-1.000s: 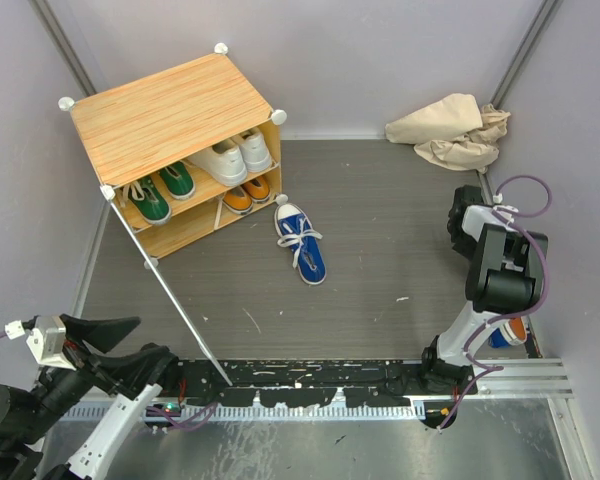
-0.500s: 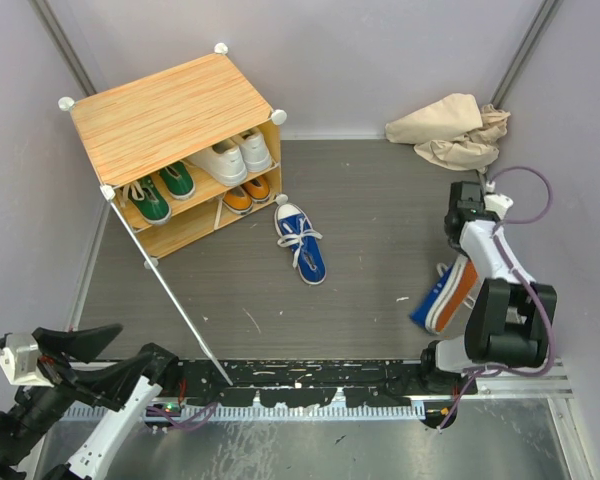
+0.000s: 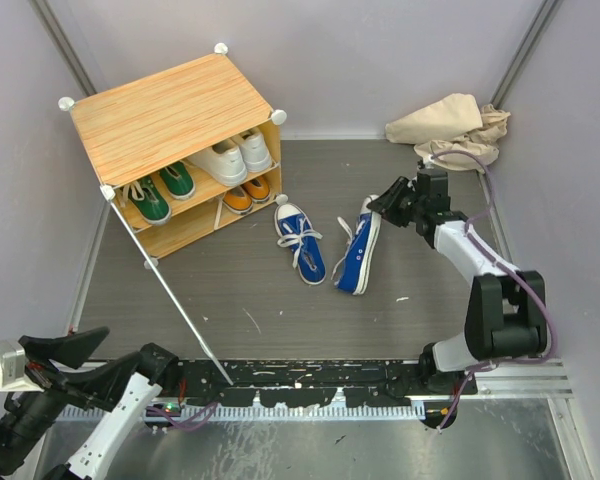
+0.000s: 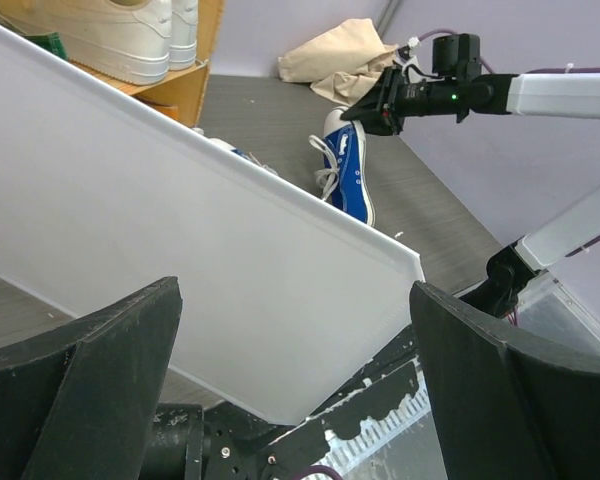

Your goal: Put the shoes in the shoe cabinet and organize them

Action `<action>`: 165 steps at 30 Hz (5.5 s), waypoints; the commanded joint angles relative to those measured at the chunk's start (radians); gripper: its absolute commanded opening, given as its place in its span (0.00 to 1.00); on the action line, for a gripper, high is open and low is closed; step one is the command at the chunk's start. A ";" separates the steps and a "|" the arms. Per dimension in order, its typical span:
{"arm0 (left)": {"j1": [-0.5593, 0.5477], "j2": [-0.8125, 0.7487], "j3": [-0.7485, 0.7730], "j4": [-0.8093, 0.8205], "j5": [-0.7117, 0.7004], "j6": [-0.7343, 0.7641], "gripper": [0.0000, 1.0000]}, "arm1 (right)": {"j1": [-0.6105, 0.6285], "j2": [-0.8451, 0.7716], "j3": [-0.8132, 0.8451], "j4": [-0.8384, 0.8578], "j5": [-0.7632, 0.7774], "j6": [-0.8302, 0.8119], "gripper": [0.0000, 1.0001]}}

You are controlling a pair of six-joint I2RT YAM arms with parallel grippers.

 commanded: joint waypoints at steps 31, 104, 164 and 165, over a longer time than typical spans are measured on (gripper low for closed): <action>-0.001 0.060 -0.154 0.115 -0.005 -0.005 0.98 | 0.133 -0.352 -0.239 -0.312 0.360 -0.084 0.79; 0.000 0.050 -0.100 0.003 -0.089 -0.060 0.98 | 0.952 0.427 0.384 -0.035 0.546 -0.430 0.67; 0.001 0.529 -0.190 0.295 0.017 -0.056 0.90 | 0.976 0.102 -0.169 0.248 0.176 -0.310 0.74; 0.001 0.526 -0.190 0.290 0.014 -0.056 0.90 | 0.976 0.111 -0.164 0.248 0.175 -0.311 0.74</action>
